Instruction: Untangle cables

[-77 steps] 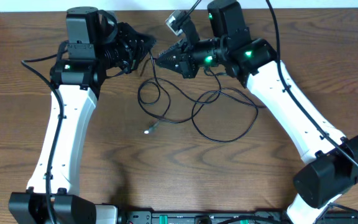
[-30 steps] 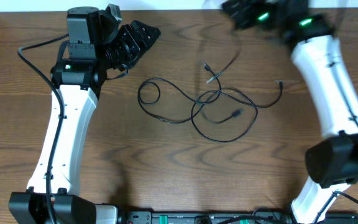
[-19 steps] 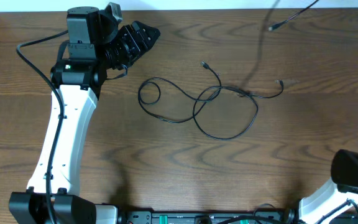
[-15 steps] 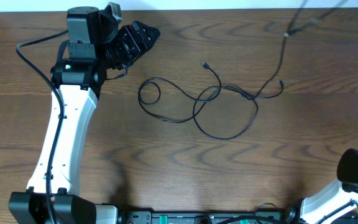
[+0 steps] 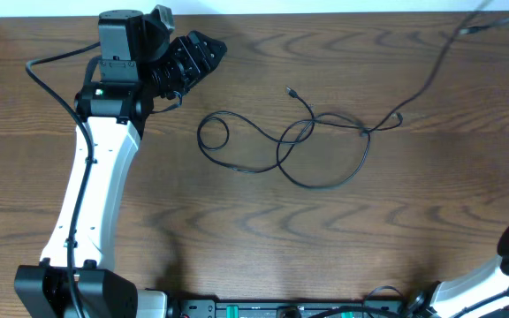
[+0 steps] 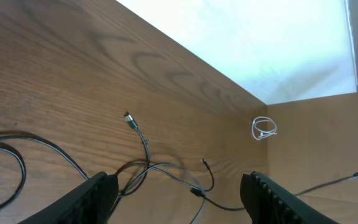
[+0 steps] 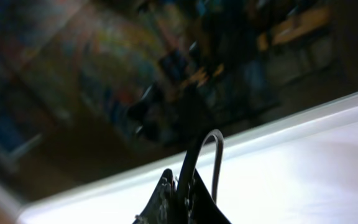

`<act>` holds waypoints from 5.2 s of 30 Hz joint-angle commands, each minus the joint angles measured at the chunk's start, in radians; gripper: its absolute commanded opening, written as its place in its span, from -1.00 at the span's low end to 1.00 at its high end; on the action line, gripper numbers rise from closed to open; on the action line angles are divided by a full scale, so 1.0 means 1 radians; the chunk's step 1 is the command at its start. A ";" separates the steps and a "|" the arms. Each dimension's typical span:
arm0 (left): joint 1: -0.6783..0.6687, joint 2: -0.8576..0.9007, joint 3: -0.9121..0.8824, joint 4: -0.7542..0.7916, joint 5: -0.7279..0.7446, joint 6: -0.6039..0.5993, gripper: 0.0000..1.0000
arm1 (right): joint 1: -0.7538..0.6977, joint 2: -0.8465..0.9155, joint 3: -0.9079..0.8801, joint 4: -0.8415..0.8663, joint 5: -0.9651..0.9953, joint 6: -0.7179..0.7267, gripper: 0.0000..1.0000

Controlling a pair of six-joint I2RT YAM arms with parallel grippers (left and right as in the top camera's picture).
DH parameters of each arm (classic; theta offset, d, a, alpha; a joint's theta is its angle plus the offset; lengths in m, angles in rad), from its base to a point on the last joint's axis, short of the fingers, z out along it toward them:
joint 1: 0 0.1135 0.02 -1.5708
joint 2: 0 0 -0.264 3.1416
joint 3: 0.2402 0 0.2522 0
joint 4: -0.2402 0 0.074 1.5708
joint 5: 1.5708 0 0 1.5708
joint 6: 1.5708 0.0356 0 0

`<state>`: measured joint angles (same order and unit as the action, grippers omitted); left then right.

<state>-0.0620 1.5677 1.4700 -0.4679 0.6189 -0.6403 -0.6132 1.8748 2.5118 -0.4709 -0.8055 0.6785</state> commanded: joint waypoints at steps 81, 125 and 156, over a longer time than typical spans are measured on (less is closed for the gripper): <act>-0.001 0.043 0.006 -0.047 -0.055 0.042 0.37 | 0.694 -0.040 -1.436 -0.293 0.694 -0.655 0.19; -0.001 0.043 0.006 -0.043 -0.116 0.041 0.37 | 0.302 -0.101 -0.904 -0.433 0.455 -0.548 -0.85; -0.001 0.043 0.006 -0.099 -0.116 0.064 0.38 | 0.753 -0.095 -1.529 -0.074 0.638 -0.624 -0.27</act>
<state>-0.0620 1.6032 1.4700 -0.5644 0.5159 -0.5972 0.1352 1.7882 1.0092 -0.5705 -0.1619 0.0494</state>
